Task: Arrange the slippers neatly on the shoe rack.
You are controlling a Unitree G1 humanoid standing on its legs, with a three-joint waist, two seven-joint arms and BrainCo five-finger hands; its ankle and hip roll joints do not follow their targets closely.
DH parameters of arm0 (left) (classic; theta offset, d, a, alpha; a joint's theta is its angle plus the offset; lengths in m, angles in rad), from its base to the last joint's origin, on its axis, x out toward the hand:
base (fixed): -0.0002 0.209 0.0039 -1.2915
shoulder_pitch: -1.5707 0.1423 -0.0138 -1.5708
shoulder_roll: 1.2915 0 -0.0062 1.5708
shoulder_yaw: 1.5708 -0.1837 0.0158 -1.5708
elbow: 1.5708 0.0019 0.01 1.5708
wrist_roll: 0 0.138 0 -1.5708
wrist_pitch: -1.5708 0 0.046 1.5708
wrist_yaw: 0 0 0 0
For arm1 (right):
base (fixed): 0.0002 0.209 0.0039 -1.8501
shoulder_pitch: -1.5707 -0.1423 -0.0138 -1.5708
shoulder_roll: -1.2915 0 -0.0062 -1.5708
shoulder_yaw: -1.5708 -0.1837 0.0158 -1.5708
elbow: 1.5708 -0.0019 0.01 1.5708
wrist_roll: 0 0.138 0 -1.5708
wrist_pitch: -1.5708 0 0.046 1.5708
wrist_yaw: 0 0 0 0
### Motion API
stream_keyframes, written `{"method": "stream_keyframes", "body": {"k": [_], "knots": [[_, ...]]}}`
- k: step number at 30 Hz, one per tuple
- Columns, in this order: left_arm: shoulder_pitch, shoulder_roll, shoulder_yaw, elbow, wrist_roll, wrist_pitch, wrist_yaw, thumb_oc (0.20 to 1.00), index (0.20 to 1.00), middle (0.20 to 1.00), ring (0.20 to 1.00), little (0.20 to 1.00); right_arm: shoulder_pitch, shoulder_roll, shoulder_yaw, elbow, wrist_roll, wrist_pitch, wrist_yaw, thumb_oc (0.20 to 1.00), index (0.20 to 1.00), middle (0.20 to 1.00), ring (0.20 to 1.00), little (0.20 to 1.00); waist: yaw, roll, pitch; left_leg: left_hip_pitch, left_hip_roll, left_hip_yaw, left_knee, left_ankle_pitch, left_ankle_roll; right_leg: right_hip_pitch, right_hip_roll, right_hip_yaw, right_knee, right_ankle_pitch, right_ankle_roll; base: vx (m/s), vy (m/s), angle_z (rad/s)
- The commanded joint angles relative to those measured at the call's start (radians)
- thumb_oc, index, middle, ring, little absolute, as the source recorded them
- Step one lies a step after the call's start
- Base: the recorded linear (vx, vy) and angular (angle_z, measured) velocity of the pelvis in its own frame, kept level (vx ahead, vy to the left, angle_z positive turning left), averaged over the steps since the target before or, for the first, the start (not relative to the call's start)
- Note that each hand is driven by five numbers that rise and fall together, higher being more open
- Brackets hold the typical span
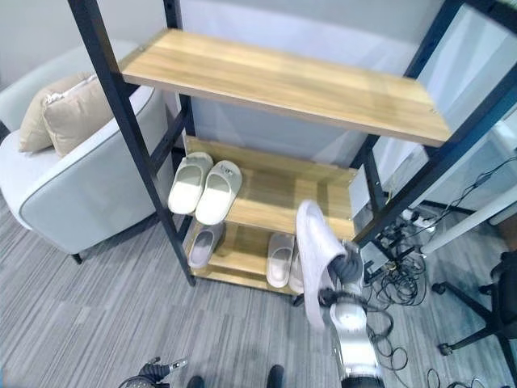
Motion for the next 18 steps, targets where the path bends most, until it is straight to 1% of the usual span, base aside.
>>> {"method": "stream_keyframes", "body": {"k": [1, 4, 5, 7, 8, 9, 10, 12, 13, 15, 16, 17, 18], "knots": [[0.008, -0.026, -0.001, 0.126, 0.012, 0.016, -0.006, 1.000, 1.000, 1.000, 1.000, 1.000, -0.187, -0.040, 0.000, 0.007, 0.015, -0.048, 0.060, 0.200, 0.200, 0.200, 0.200, 0.200, 0.035, 0.018, 0.054, 0.034, 0.023, 0.079, 0.005, -0.004, 0.044, 0.168, -0.053, 0.035, 0.007, -0.126, 0.097, 0.11, 0.159, -0.30], [0.056, -0.024, 0.001, 0.137, 0.024, 0.024, -0.006, 1.000, 1.000, 1.000, 1.000, 1.000, -0.087, -0.050, -0.005, -0.014, 0.001, -0.064, 0.076, 0.200, 0.200, 0.200, 0.200, 0.200, 0.030, 0.029, 0.036, 0.094, 0.007, 0.087, 0.005, -0.021, 0.063, 0.184, -0.066, 0.062, 0.067, -0.123, 0.103, 0.07, 0.185, -0.26], [0.084, -0.024, -0.007, 0.136, 0.030, 0.026, -0.007, 1.000, 1.000, 1.000, 1.000, 1.000, -0.030, -0.056, -0.008, -0.011, -0.001, -0.074, 0.088, 0.200, 0.200, 0.200, 0.200, 0.200, 0.034, 0.039, 0.033, 0.138, -0.008, 0.086, 0.018, -0.039, 0.082, 0.178, -0.075, 0.086, 0.160, -0.133, 0.098, 0.04, 0.198, -0.14], [0.089, -0.023, -0.010, 0.133, 0.029, 0.028, -0.008, 1.000, 1.000, 1.000, 1.000, 1.000, -0.031, -0.054, -0.012, 0.009, 0.004, -0.081, 0.093, 0.200, 0.200, 0.200, 0.200, 0.200, 0.038, 0.044, 0.044, 0.133, -0.015, 0.096, 0.068, -0.062, 0.093, 0.147, -0.087, 0.101, 0.240, -0.112, 0.091, -0.02, 0.154, -0.16], [0.089, -0.015, -0.015, 0.127, 0.031, 0.027, -0.011, 1.000, 1.000, 1.000, 1.000, 1.000, -0.029, -0.062, -0.008, 0.018, 0.001, -0.092, 0.093, 0.200, 0.200, 0.200, 0.200, 0.200, 0.044, 0.054, 0.057, 0.127, -0.011, 0.113, 0.113, -0.085, 0.100, 0.116, -0.095, 0.079, 0.320, -0.116, 0.072, -0.04, 0.089, -0.25], [0.089, -0.015, -0.016, 0.127, 0.031, 0.028, -0.011, 1.000, 1.000, 1.000, 1.000, 1.000, -0.030, -0.062, -0.008, 0.019, 0.001, -0.093, 0.093, 0.200, 0.200, 0.200, 0.200, 0.200, 0.045, 0.054, 0.057, 0.124, -0.011, 0.114, 0.118, -0.088, 0.100, 0.112, -0.095, 0.081, 0.325, -0.119, 0.072, -0.04, 0.067, -0.37], [0.094, -0.009, -0.010, 0.118, 0.033, 0.027, -0.001, 1.000, 1.000, 1.000, 1.000, 1.000, -0.016, -0.070, 0.000, 0.029, -0.012, -0.107, 0.092, 0.200, 0.200, 0.200, 0.200, 0.200, 0.035, 0.063, 0.067, 0.121, -0.012, 0.109, 0.145, -0.108, 0.108, 0.061, -0.031, 0.106, 0.358, -0.145, 0.027, -0.01, 0.036, -0.45], [0.096, -0.009, -0.002, 0.122, 0.026, 0.026, 0.011, 1.000, 1.000, 1.000, 1.000, 1.000, -0.010, -0.074, 0.004, 0.042, -0.020, -0.120, 0.088, 0.200, 0.200, 0.200, 0.200, 0.200, 0.026, 0.070, 0.068, 0.123, -0.017, 0.111, 0.143, -0.115, 0.121, 0.026, 0.037, 0.135, 0.342, -0.171, 0.008, 0.02, 0.040, -0.22], [0.095, -0.001, 0.018, 0.133, 0.012, 0.023, 0.021, 1.000, 1.000, 1.000, 1.000, 1.000, -0.012, -0.078, 0.005, 0.061, -0.012, -0.131, 0.103, 0.200, 0.200, 0.200, 0.200, 0.200, 0.020, 0.071, 0.064, 0.134, -0.024, 0.117, 0.136, -0.125, 0.127, -0.003, 0.093, 0.132, 0.311, -0.159, -0.012, 0.04, 0.005, 0.14], [0.092, 0.000, 0.021, 0.137, 0.009, 0.020, 0.020, 1.000, 1.000, 1.000, 1.000, 1.000, -0.012, -0.079, 0.004, 0.073, -0.006, -0.140, 0.107, 0.200, 0.200, 0.200, 0.200, 0.200, 0.011, 0.074, 0.068, 0.145, -0.026, 0.111, 0.131, -0.129, 0.128, -0.053, 0.139, 0.125, 0.310, -0.133, -0.030, 0.07, -0.035, 0.03], [0.092, -0.003, 0.017, 0.140, 0.014, 0.021, 0.019, 1.000, 1.000, 1.000, 1.000, 1.000, -0.008, -0.078, 0.007, 0.089, -0.003, -0.153, 0.103, 0.200, 0.200, 0.200, 0.200, 0.200, 0.003, 0.074, 0.068, 0.151, -0.028, 0.099, 0.135, -0.135, 0.124, -0.066, 0.154, 0.129, 0.302, -0.126, -0.042, 0.12, -0.112, 0.27], [0.107, -0.007, 0.009, 0.138, 0.023, 0.015, 0.022, 1.000, 1.000, 1.000, 1.000, 1.000, 0.003, -0.084, 0.023, 0.109, -0.005, -0.168, 0.100, 0.200, 0.200, 0.200, 0.200, 0.200, -0.004, 0.074, 0.058, 0.157, -0.032, 0.084, 0.135, -0.141, 0.120, -0.028, 0.171, 0.169, 0.251, -0.121, -0.063, 0.14, -0.132, 0.68], [0.117, -0.012, 0.009, 0.138, 0.023, 0.015, 0.023, 1.000, 1.000, 1.000, 1.000, 1.000, 0.005, -0.088, 0.028, 0.122, -0.005, -0.171, 0.100, 0.200, 0.200, 0.200, 0.200, 0.200, -0.003, 0.077, 0.049, 0.163, -0.028, 0.083, 0.128, -0.142, 0.118, -0.012, 0.175, 0.177, 0.228, -0.117, -0.070, 0.13, -0.126, 0.82]]}}
